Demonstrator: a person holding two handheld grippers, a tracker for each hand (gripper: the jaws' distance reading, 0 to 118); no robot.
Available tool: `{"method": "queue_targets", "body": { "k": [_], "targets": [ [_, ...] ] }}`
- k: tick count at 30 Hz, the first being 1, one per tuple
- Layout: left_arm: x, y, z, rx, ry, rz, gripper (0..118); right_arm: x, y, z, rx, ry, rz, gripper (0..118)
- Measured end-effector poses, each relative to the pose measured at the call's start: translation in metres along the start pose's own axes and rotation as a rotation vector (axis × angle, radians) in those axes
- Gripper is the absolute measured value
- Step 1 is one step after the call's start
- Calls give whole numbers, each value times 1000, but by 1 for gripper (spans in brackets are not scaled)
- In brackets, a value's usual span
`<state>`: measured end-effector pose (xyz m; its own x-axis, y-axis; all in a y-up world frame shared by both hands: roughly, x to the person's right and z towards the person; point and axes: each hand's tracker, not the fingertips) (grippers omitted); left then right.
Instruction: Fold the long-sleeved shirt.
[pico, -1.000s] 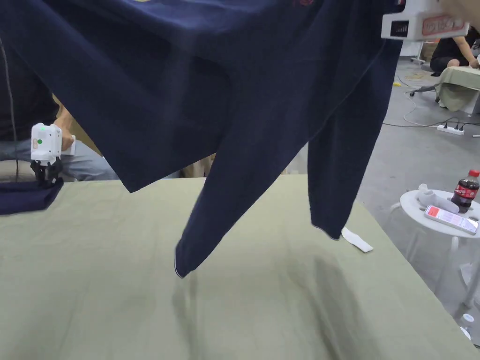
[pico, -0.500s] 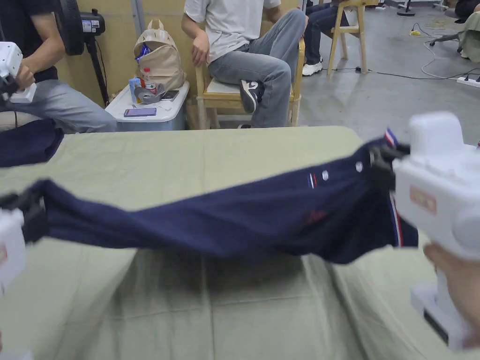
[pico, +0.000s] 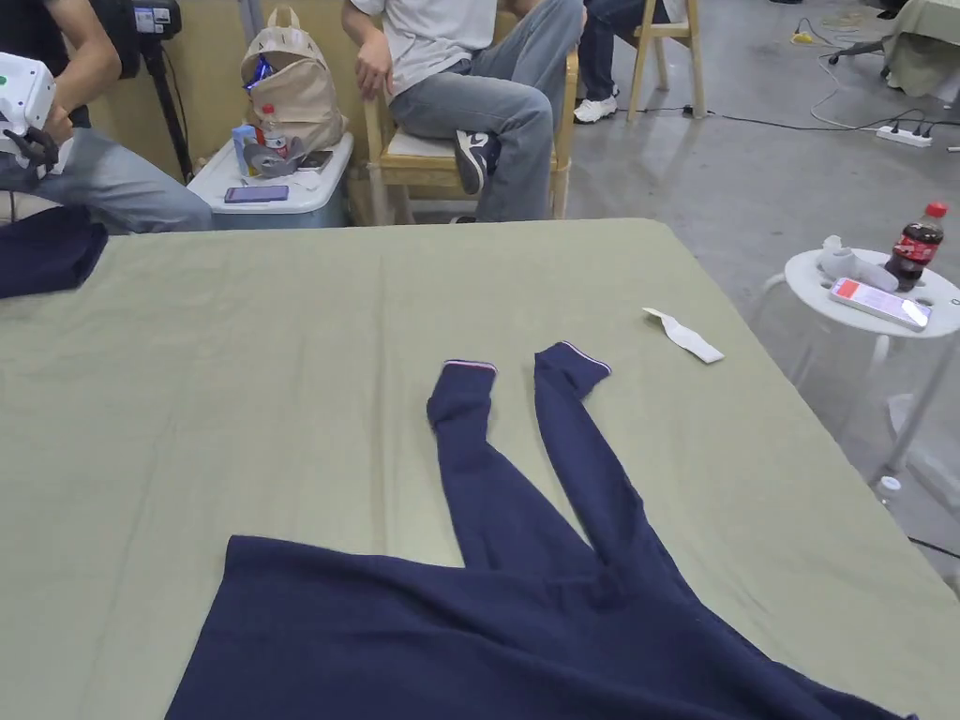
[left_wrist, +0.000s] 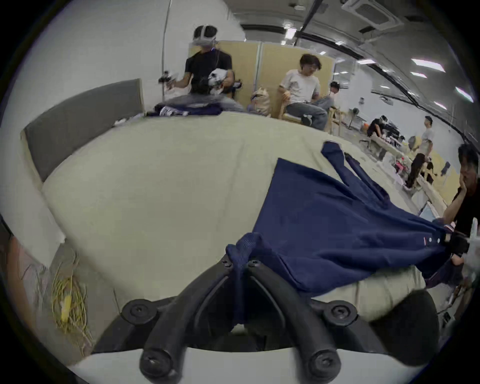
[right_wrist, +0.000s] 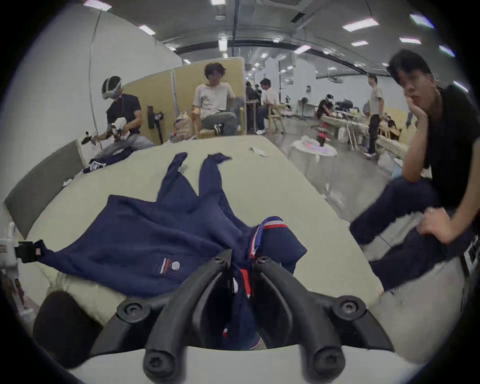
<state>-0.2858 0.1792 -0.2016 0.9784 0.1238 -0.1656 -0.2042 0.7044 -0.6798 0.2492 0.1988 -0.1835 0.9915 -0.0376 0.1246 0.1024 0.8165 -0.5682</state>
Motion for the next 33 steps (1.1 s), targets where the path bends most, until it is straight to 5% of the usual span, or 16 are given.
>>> {"method": "queue_targets", "body": {
  "k": [2,3,5,6,8,15,16,17,18,19,23,31,32,33],
  "targets": [
    [-4,-9,2,-51,-6,-55,3,0,-15,-2,-88,-14,47,19],
    [-3,-11,2,-81,-23,-70,17,-3,-20,-5,-141,-25,103,34],
    [-1,-10,9,-64,-13,-78,61,-4,-21,-3,-165,-50,113,41],
    [0,-6,16,-38,-3,-80,67,-1,-17,6,-150,-24,82,55],
    [9,9,36,69,-54,-36,67,4,-3,27,-64,16,-6,60],
    [61,91,67,340,-203,-164,65,-10,86,65,276,78,-23,60],
    [73,98,67,350,-223,-175,57,-13,95,64,308,98,-27,55],
    [80,105,63,353,-225,-174,40,-17,102,59,325,130,-10,39],
    [88,110,58,354,-226,-170,8,-25,108,54,314,113,5,2],
    [95,113,53,356,-217,-169,0,-32,110,53,331,94,9,1],
    [104,101,23,282,-334,-113,0,-48,103,28,279,138,-2,1],
    [106,106,-32,184,-247,-135,0,-59,75,-12,131,197,-14,1],
    [108,123,-42,196,-221,-141,4,-57,74,-17,121,197,-15,1],
    [107,137,-61,180,-226,-143,35,-54,73,-23,111,201,-24,1]
  ]
}}
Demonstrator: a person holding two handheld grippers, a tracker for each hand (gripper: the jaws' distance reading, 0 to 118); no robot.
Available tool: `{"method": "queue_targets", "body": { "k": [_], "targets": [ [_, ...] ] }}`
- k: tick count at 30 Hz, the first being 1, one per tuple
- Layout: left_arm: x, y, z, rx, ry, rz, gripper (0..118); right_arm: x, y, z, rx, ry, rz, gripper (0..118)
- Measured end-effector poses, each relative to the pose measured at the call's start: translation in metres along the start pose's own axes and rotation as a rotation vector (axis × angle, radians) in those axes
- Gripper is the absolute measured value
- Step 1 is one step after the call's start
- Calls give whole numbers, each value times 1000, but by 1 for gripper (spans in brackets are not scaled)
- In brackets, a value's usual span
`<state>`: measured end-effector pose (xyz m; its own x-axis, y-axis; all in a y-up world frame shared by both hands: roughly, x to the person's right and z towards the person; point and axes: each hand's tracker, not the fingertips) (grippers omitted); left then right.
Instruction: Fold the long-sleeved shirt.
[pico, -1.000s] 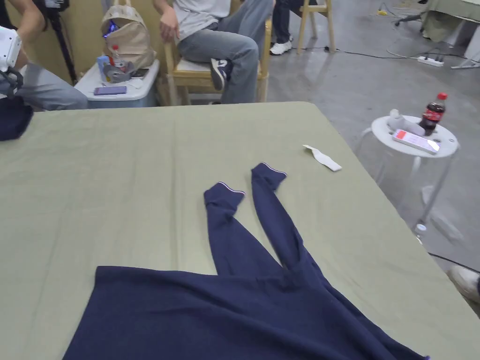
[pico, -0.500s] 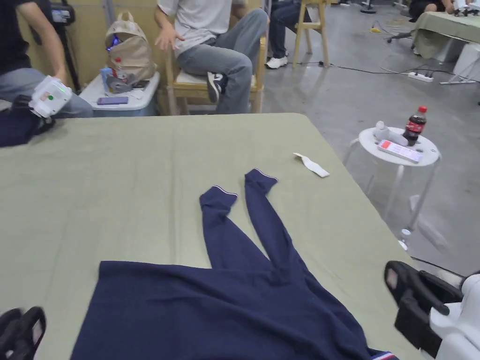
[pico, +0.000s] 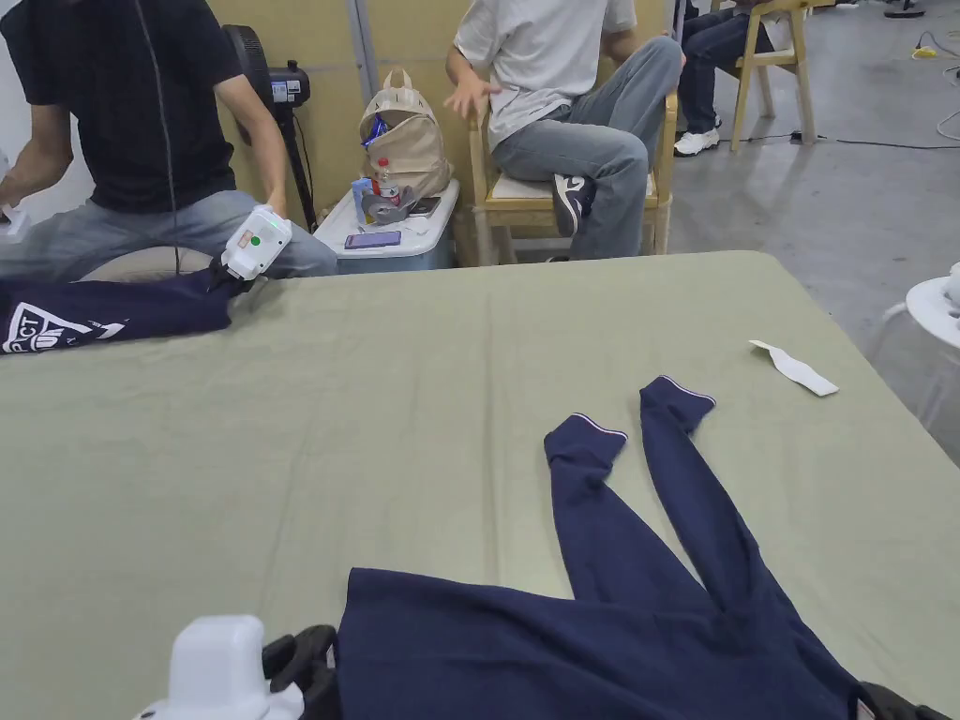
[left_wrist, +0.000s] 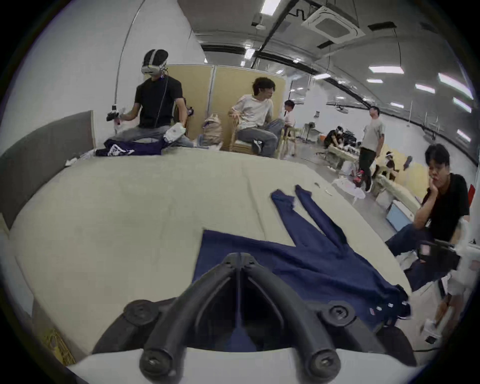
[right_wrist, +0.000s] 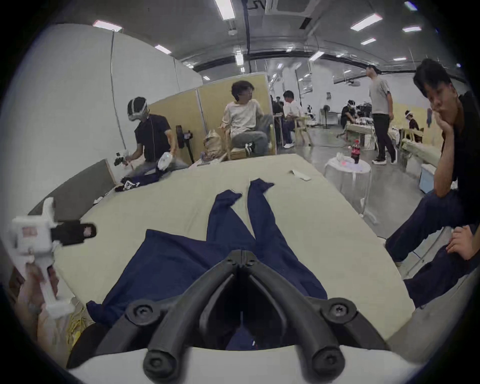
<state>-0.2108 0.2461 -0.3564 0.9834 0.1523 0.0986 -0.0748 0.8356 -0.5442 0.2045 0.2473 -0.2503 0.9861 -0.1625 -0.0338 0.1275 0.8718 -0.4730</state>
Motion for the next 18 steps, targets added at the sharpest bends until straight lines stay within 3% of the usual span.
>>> {"method": "queue_targets", "body": {
  "k": [1,2,4,6,8,11,12,14,15,16,18],
  "targets": [
    [-10,10,-25,-53,-17,-17,68,3,0,-4,-9,4,-13,1],
    [-19,18,-56,-99,-52,-23,87,6,-1,-9,-18,5,-28,1],
    [-31,23,-126,-185,-70,-44,85,9,-3,-20,-42,2,-65,1],
    [-42,18,-181,-268,15,-76,79,14,-8,-32,-70,6,-94,1],
    [-48,13,-225,-340,56,-23,74,16,-14,-41,-105,0,-84,1],
    [-58,-9,-255,-440,13,26,67,27,-23,-51,-156,-38,-75,1],
    [-51,-11,-241,-351,55,-39,63,30,-27,-52,-167,-46,-79,1],
    [-45,-7,-240,-350,132,-105,39,37,-30,-55,-181,-66,-81,1],
    [-44,-5,-239,-338,100,-72,15,39,-31,-58,-191,-84,-81,1],
    [-43,-5,-238,-335,131,-80,3,41,-31,-59,-194,-90,-80,1],
    [-36,-2,-227,-324,120,-91,2,45,-27,-59,-201,-97,-88,1]
  ]
}}
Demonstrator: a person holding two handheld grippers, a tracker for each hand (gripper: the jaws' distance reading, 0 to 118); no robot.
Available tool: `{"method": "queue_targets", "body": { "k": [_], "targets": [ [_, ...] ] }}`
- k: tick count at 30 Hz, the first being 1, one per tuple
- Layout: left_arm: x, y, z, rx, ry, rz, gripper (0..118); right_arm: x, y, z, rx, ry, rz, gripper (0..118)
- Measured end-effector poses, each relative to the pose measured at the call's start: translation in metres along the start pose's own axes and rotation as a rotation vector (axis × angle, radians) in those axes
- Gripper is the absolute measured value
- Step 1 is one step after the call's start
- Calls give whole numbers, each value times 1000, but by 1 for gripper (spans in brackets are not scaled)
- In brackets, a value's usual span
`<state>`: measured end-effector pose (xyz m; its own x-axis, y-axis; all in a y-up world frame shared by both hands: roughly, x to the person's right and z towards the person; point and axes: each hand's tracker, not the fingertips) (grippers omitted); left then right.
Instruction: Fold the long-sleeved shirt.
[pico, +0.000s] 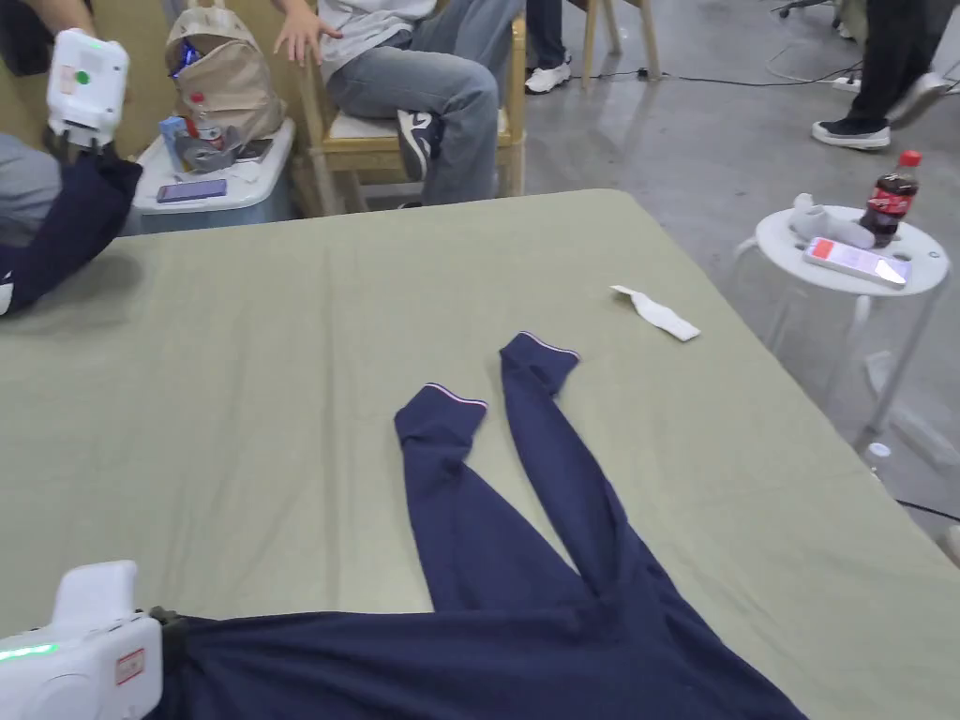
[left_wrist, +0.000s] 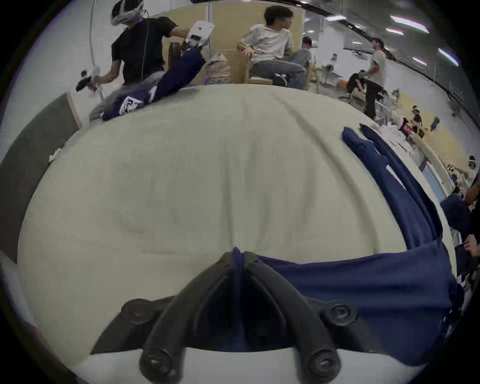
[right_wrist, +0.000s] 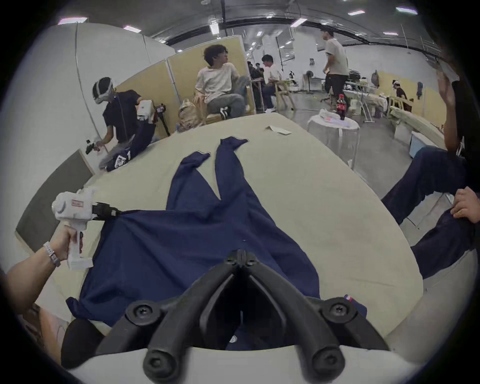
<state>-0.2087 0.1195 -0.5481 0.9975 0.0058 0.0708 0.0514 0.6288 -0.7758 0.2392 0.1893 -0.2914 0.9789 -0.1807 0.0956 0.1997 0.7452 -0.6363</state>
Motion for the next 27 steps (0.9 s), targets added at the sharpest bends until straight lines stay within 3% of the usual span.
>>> {"method": "queue_targets", "body": {
  "k": [3,5,8,11,12,15,18,23,26,27],
  "targets": [
    [-1,9,54,136,25,-14,1,7,5,12,30,-24,3,1],
    [-18,9,100,225,-126,126,0,15,12,19,43,-39,2,1],
    [-19,0,175,340,-77,118,0,24,21,29,74,-95,12,1],
    [-14,-14,233,378,-44,108,0,36,26,25,84,-93,-6,1],
    [-16,-17,239,372,-46,116,0,37,29,21,90,-89,-7,6],
    [-22,-26,238,333,-60,136,0,42,47,-11,11,4,-23,61],
    [-29,-35,226,299,-35,114,0,50,63,-70,-111,120,-29,81],
    [-24,-40,211,269,-31,122,0,58,72,-160,-277,71,6,80],
    [-35,-50,184,235,-27,101,0,61,62,-190,-404,114,-23,80],
    [-35,-51,181,227,-22,93,0,56,59,-189,-382,82,31,80]
  ]
}}
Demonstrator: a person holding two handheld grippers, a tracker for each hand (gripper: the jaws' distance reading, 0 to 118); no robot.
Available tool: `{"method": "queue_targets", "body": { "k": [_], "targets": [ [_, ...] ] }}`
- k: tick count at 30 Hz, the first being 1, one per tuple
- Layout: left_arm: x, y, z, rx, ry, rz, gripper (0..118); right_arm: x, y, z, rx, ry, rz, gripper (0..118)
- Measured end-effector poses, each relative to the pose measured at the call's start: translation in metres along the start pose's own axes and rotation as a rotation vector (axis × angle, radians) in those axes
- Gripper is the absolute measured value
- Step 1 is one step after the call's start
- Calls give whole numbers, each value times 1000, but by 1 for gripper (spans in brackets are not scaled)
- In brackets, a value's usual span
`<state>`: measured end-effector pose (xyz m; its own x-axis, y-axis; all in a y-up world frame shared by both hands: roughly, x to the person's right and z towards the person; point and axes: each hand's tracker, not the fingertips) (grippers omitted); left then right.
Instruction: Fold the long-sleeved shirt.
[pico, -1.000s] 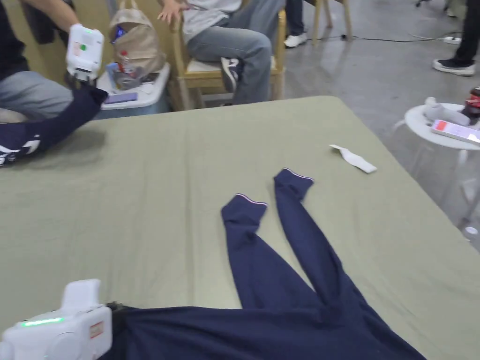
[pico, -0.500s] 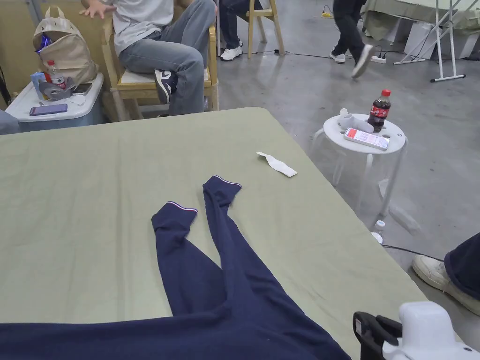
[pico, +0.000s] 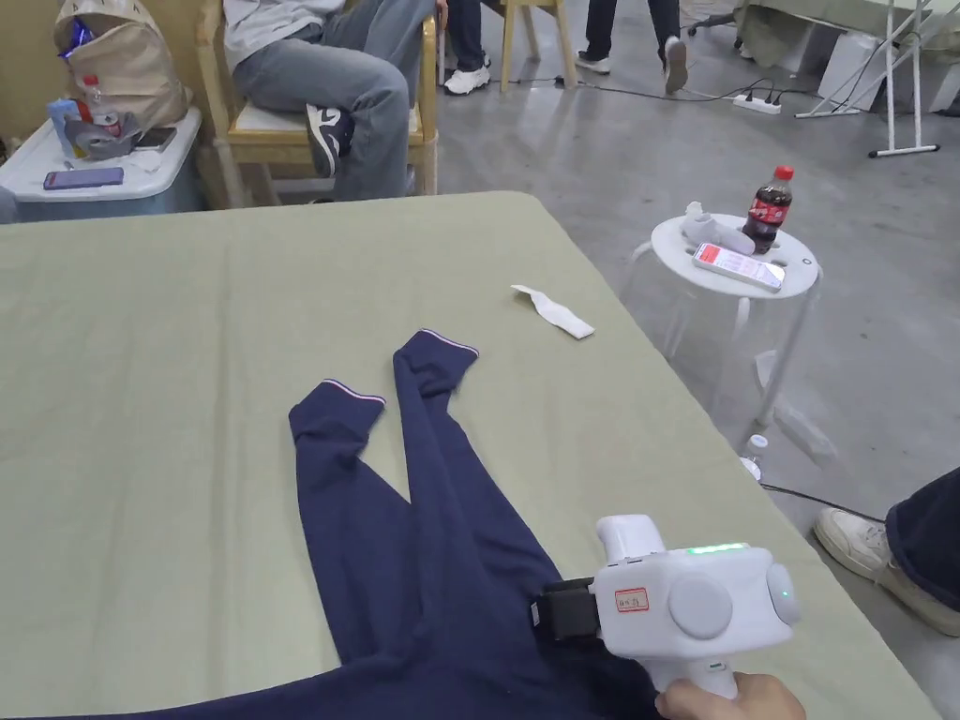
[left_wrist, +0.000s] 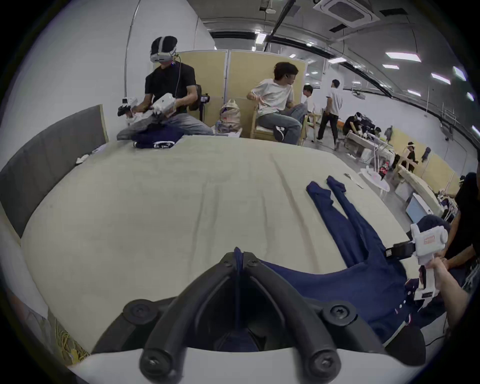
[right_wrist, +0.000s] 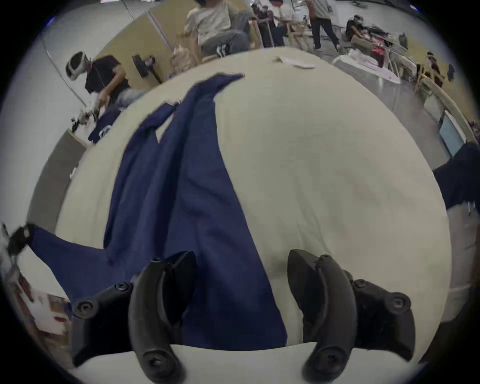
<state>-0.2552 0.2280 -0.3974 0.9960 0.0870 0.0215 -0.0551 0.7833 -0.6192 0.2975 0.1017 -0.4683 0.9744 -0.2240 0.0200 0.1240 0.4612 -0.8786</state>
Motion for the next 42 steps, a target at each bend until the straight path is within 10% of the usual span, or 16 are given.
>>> {"method": "queue_targets", "body": {
  "k": [2,5,11,32,42],
  "targets": [
    [-2,-4,-5,-18,-6,-9,0,-13,-2,8,-2,-64,110,73],
    [-3,-9,-14,-38,0,-6,0,-19,-9,15,40,-156,164,0],
    [-9,-5,0,-19,11,-6,0,-11,-15,80,268,10,-44,0],
    [-12,40,279,547,-3,14,0,-124,-106,425,985,-49,131,0],
    [-3,163,251,630,-42,6,0,-159,24,472,1129,-50,234,0]
  ]
}}
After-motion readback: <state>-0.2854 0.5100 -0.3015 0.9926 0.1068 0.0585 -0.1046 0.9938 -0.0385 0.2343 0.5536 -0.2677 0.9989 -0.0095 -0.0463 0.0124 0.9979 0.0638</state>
